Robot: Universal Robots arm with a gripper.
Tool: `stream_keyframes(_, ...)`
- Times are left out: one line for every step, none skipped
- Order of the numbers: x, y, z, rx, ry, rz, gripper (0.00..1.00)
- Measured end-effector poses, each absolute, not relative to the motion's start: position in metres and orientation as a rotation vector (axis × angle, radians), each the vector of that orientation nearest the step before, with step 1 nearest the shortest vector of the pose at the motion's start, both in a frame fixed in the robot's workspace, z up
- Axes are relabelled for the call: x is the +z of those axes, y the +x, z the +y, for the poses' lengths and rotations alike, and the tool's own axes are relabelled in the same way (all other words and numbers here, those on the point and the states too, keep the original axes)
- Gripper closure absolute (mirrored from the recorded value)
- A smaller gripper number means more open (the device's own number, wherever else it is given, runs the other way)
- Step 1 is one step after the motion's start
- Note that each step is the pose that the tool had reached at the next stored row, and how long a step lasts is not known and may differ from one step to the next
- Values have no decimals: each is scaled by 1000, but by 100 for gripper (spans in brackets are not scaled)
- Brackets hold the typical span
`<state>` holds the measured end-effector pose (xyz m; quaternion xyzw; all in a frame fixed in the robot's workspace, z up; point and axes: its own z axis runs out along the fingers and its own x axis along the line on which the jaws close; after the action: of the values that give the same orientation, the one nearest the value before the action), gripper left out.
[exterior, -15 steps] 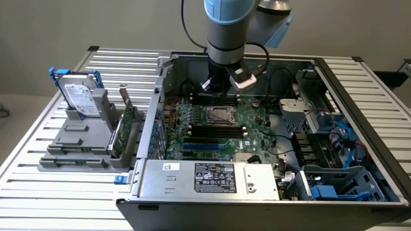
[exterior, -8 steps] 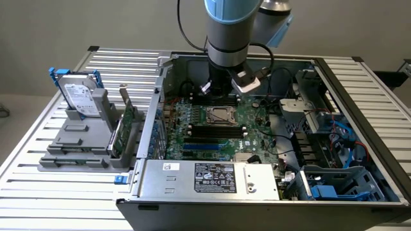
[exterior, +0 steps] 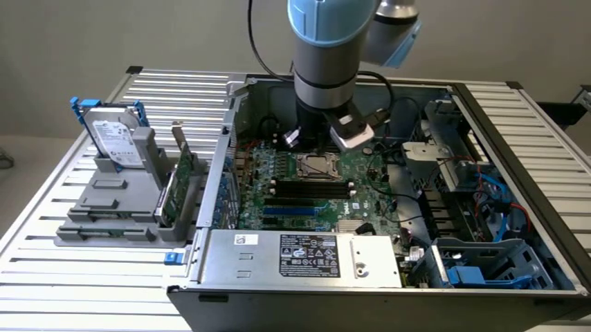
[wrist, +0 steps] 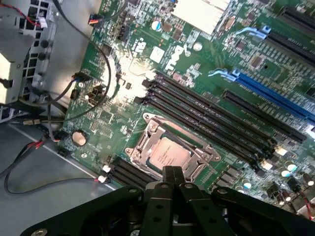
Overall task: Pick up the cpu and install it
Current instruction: 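Install the first cpu locking lever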
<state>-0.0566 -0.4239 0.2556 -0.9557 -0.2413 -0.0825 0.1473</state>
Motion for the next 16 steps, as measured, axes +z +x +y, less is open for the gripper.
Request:
stream_keyframes(256,-58,-426,-237,-2750,-694,89)
stream_keyframes(256,-60,-428,-236,-2749,-694,89)
stream_keyframes(256,-62,-430,-234,-2749,-694,89)
stream_keyframes(255,-63,-432,-232,-2749,-694,89)
stream_keyframes(255,-65,-433,-230,-2749,-693,89)
stream_keyframes(255,-67,-435,-228,-2749,-693,89)
stream_keyframes(255,-69,-437,-226,-2749,-692,89)
stream_keyframes(255,-70,-438,-225,-2749,-692,89)
stream_keyframes(255,-72,-440,-222,-2749,-692,89)
stream_keyframes(254,-74,-442,-221,-2749,-691,89)
stream_keyframes(254,-75,-444,-219,-2749,-691,89)
stream_keyframes(254,-75,-444,-219,-2749,-691,89)
stream_keyframes(253,-76,-445,-220,-2749,-691,89)
stream_keyframes(251,-76,-445,-220,-2749,-691,89)
stream_keyframes(249,-76,-445,-219,-2749,-691,89)
stream_keyframes(248,-76,-445,-219,-2749,-691,89)
